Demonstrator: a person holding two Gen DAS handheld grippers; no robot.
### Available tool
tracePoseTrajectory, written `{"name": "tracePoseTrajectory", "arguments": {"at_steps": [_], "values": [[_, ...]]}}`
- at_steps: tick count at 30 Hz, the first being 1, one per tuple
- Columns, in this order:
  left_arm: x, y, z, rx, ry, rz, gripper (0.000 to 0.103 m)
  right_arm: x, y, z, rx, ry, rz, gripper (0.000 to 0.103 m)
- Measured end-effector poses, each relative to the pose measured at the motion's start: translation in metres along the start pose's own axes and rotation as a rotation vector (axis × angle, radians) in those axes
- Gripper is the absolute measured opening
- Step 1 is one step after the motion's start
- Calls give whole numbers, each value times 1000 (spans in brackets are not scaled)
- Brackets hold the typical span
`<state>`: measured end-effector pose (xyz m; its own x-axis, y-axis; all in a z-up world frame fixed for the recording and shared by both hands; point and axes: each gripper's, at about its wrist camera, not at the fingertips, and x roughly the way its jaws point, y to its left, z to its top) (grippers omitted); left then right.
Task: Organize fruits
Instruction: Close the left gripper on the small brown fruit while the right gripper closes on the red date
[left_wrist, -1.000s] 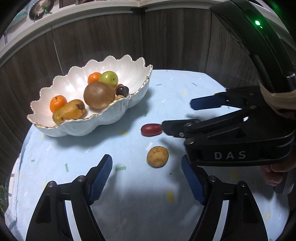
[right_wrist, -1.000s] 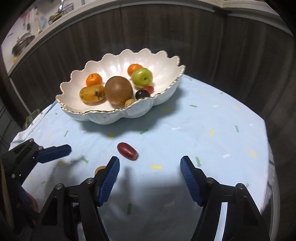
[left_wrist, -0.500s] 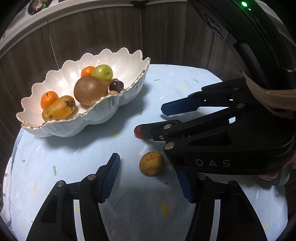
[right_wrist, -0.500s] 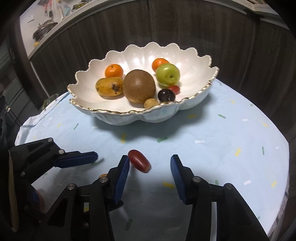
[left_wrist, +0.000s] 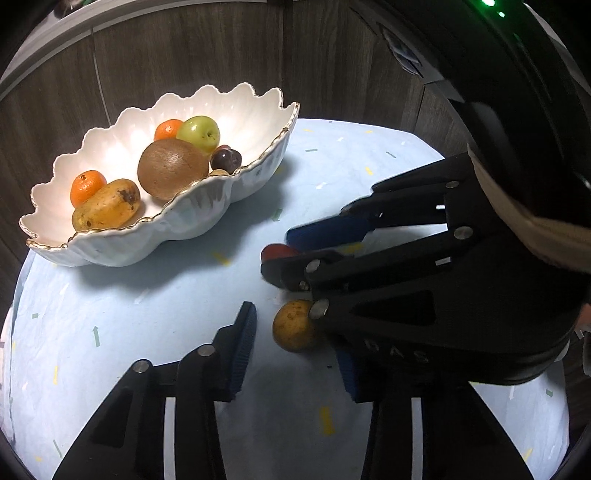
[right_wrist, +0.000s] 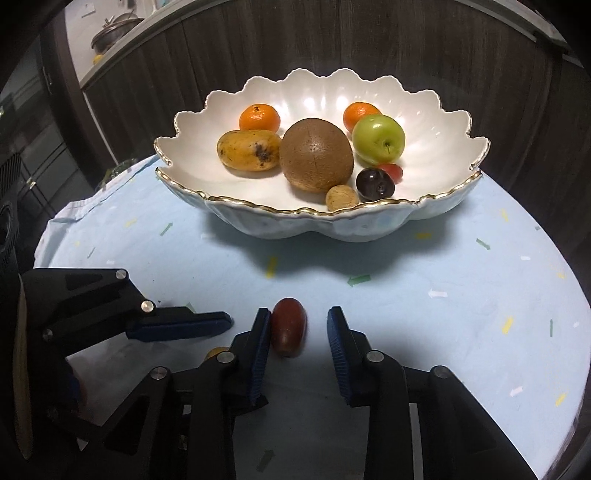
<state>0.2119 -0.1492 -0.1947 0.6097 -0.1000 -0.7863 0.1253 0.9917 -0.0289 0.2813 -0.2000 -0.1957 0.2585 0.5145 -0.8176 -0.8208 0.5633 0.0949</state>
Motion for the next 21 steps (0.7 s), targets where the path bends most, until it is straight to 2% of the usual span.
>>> {"name": "tracePoseTrajectory", "arguments": {"at_steps": [1, 2, 14, 21], "values": [[0, -1, 0, 3, -1, -3, 28, -1, 1, -1, 0, -1, -3, 19], [0, -2, 1, 8, -2, -5, 27, -1, 2, -1, -4, -1, -10, 19], [-6, -2, 2, 28, -5, -13, 26, -20, -4, -11, 114, -41, -43, 18], [-29, -3, 1, 61, -36, -28, 26, -43, 3, -20, 223, -91, -80, 18]]}}
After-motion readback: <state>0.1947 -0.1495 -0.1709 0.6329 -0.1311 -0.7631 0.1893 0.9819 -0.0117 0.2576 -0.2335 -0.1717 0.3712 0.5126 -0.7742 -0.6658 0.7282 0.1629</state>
